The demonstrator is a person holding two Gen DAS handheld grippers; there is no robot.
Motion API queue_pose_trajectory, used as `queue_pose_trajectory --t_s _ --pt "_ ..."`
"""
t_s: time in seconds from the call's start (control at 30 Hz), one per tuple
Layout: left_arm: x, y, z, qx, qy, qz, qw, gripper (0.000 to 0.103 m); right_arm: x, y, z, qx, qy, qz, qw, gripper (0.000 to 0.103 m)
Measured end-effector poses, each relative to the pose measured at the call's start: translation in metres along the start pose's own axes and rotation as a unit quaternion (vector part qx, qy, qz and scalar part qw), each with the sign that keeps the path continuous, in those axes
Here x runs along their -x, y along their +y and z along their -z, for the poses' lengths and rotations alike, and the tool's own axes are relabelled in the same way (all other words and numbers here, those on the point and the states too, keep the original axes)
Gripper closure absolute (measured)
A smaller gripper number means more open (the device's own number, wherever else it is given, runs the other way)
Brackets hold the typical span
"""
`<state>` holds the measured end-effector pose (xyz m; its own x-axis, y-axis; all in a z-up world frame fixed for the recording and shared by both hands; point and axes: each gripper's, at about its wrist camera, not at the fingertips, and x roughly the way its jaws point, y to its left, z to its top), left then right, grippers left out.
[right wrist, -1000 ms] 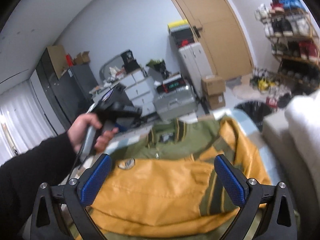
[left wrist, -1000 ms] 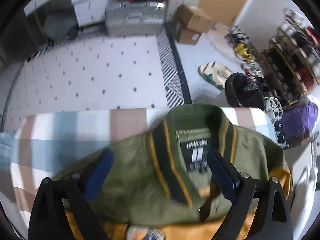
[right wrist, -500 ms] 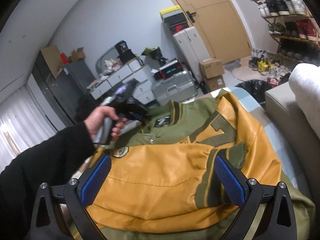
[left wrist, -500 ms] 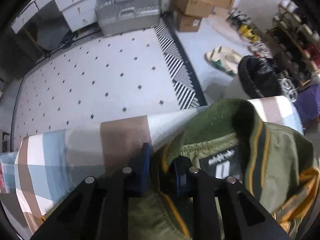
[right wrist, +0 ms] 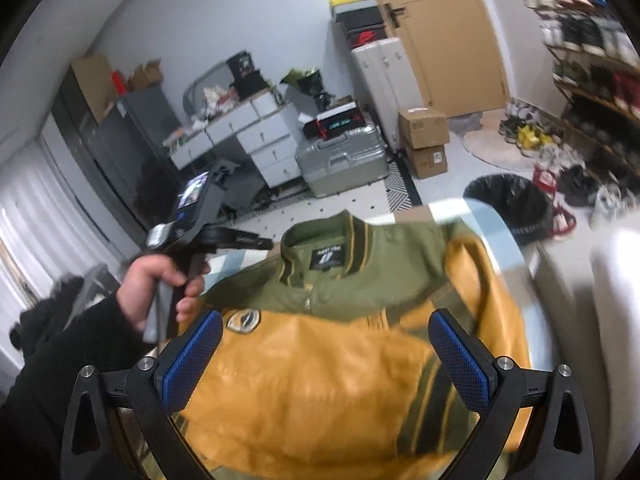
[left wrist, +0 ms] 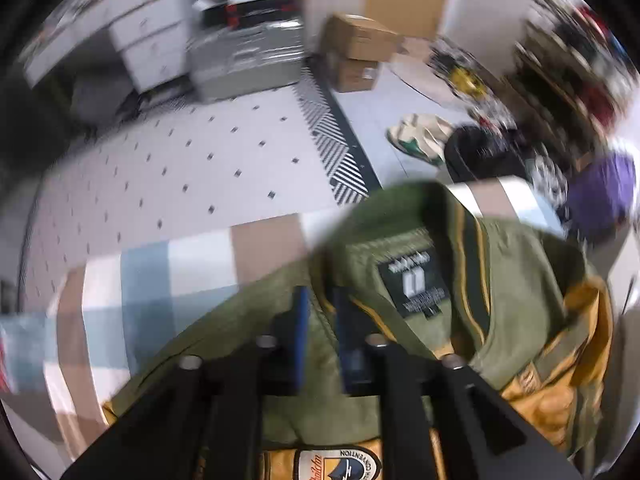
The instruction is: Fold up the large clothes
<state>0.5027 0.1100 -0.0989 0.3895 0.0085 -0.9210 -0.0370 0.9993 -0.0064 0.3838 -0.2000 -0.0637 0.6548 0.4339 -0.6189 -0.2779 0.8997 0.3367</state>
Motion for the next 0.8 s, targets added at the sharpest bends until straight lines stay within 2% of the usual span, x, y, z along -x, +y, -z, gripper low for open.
queue_pose_trajectory --t_s 0.03,0.07,0.13,0.2,0.3,0.33,0.37,0.4,0.43,0.53,0.63,0.7,0.73,0.8 --pt "-0.001 0.003 -0.001 0.015 0.001 0.003 0.9999 0.054 -0.012 -0.001 -0.013 0.004 0.007 0.004 1.000 0.000" --pt "-0.003 0.009 -0.005 0.032 -0.004 0.009 0.9994 0.039 -0.023 -0.003 -0.024 0.008 0.014 0.008 1.000 0.000" --pt "-0.010 0.012 -0.013 0.050 -0.019 0.031 0.9981 0.038 -0.064 -0.008 -0.051 0.020 0.049 0.019 0.998 0.000" --pt "-0.027 0.007 -0.019 0.048 0.008 0.046 0.9977 0.038 -0.101 -0.017 -0.070 0.021 0.085 0.037 0.995 0.000" --pt "-0.052 -0.007 -0.027 0.022 0.024 0.024 0.9992 0.038 -0.136 -0.036 -0.087 -0.008 0.105 0.055 0.993 0.000" --pt "-0.057 -0.011 -0.028 0.009 0.018 0.020 0.9996 0.042 -0.141 -0.040 -0.089 -0.013 0.108 0.056 0.992 0.000" --pt "-0.061 -0.012 -0.027 -0.002 0.012 0.014 0.9998 0.072 -0.149 -0.047 -0.093 -0.023 0.109 0.059 0.992 0.000" --pt "-0.069 -0.014 -0.025 -0.012 0.023 0.003 0.9997 0.092 -0.154 -0.052 -0.096 -0.031 0.108 0.058 0.992 0.000" --pt "-0.071 -0.014 -0.023 -0.018 0.030 0.007 0.9994 0.095 -0.157 -0.054 -0.097 -0.033 0.105 0.056 0.992 0.000" --pt "-0.058 -0.015 -0.017 -0.040 0.007 0.015 0.9991 0.097 -0.179 -0.056 -0.099 -0.021 0.125 0.049 0.991 0.000" --pt "-0.039 -0.009 -0.007 -0.050 -0.013 0.030 0.9982 0.102 -0.216 -0.044 -0.092 0.028 0.165 0.072 0.983 0.000" --pt "-0.034 -0.007 0.000 -0.058 -0.012 0.036 0.9976 0.103 -0.234 -0.032 -0.086 0.069 0.181 0.087 0.977 0.001" --pt "-0.033 -0.007 0.004 -0.064 -0.019 0.027 0.9974 0.103 -0.241 -0.026 -0.086 0.089 0.181 0.098 0.975 0.001" --pt "-0.035 -0.004 0.010 -0.073 -0.024 0.028 0.9967 0.103 -0.245 -0.017 -0.089 0.110 0.154 0.106 0.976 0.001"
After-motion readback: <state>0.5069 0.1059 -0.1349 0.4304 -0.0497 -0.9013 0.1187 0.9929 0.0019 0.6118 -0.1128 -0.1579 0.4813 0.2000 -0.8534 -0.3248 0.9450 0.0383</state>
